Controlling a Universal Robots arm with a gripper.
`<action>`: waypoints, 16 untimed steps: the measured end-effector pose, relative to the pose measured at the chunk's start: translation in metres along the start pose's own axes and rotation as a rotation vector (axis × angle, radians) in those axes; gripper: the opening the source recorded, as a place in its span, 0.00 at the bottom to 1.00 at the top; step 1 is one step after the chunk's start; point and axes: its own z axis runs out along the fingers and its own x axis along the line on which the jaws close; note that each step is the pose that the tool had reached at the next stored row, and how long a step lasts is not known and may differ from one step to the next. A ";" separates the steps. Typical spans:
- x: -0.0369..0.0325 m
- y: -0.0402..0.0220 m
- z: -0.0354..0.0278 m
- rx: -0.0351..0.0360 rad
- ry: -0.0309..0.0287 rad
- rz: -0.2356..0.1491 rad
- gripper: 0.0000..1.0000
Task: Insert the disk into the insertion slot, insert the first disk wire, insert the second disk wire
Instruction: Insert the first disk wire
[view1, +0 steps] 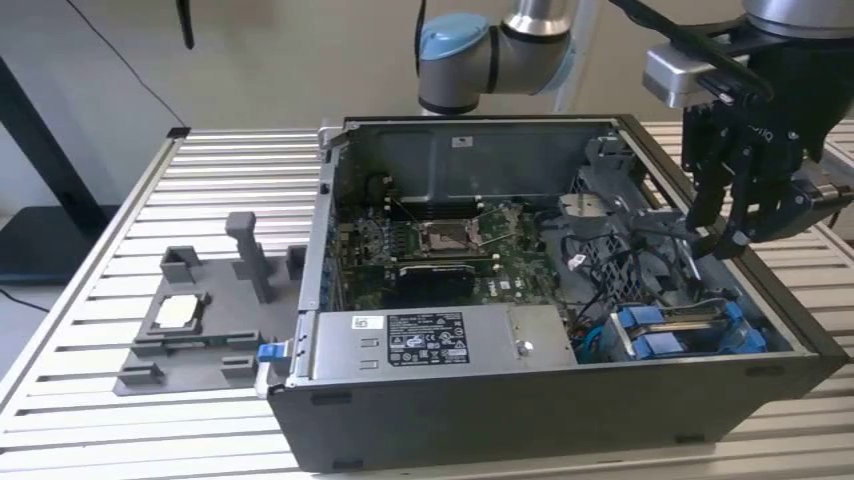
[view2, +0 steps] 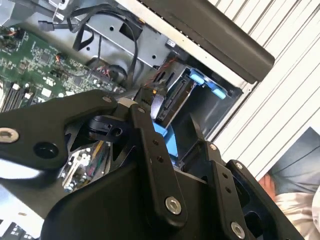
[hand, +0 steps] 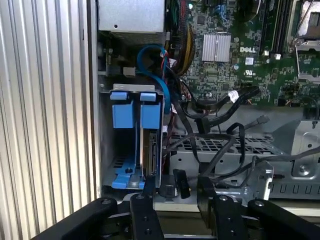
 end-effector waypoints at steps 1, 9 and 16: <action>-0.0013 0.0010 0.0004 0.0047 0.0052 -0.001 0.47; -0.0046 0.0097 0.0049 0.0382 0.0268 -0.012 0.47; -0.0052 0.0123 0.0076 0.0452 0.0371 -0.016 0.47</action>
